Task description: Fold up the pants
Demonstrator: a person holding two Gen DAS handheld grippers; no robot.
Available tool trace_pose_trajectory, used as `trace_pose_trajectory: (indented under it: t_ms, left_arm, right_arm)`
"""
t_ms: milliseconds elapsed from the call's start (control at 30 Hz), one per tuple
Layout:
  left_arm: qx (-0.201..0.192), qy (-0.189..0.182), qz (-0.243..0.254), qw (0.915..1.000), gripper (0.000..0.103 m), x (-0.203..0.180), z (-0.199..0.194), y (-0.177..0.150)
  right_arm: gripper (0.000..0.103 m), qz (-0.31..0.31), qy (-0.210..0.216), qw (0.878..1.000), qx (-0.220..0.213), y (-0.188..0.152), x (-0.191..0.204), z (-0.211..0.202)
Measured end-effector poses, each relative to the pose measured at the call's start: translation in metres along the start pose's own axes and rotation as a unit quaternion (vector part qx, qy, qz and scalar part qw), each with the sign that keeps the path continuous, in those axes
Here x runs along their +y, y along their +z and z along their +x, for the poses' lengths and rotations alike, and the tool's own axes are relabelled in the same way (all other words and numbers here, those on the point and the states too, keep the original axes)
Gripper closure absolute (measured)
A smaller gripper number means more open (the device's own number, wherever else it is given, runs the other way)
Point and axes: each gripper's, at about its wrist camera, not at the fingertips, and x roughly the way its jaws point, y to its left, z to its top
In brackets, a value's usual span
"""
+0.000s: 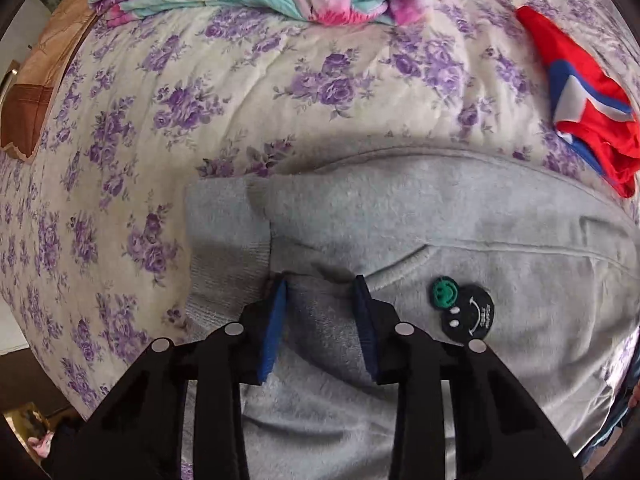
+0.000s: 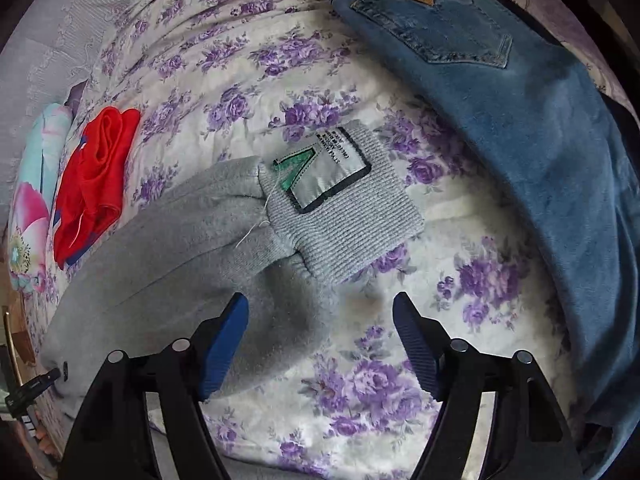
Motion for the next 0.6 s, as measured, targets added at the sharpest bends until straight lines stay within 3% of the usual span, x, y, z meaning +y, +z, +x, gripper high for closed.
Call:
trace_pose_trajectory:
  t_ms: [33, 100, 200, 333, 433, 467, 533, 600]
  left_arm:
    - [-0.005, 0.004, -0.010, 0.9999, 0.074, 0.000, 0.000, 0.005]
    - [-0.020, 0.015, -0.024, 0.9994, 0.087, 0.001, -0.003, 0.014]
    - [-0.016, 0.015, -0.039, 0.9990, 0.090, 0.001, 0.005, 0.019]
    - [-0.037, 0.082, 0.006, 0.9959, 0.090, -0.029, 0.010, 0.013]
    - [-0.037, 0.095, 0.018, 0.9946, 0.092, -0.040, 0.011, 0.010]
    - [-0.033, 0.090, 0.020, 0.9952, 0.092, -0.041, 0.010, 0.010]
    - [-0.023, 0.064, 0.032, 0.9972, 0.090, -0.038, 0.000, 0.009]
    - [-0.030, 0.030, 0.049, 0.9979, 0.086, -0.018, -0.025, 0.006]
  right_arm:
    - [0.093, 0.004, 0.004, 1.000, 0.006, 0.001, 0.000, 0.002]
    - [0.094, -0.004, 0.001, 0.999, -0.032, 0.004, 0.006, -0.013]
    - [0.094, -0.013, 0.008, 0.996, -0.083, 0.007, 0.014, -0.036]
    - [0.092, 0.009, -0.027, 0.999, -0.027, 0.009, 0.002, 0.009]
    - [0.092, -0.027, -0.051, 0.997, -0.049, 0.003, 0.010, 0.009]
    - [0.085, -0.042, -0.071, 0.996, -0.046, 0.002, 0.016, 0.007]
    - [0.054, -0.066, -0.108, 0.991, -0.032, 0.001, 0.026, -0.003]
    - [0.054, -0.089, -0.125, 0.987, -0.048, -0.008, 0.035, -0.028]
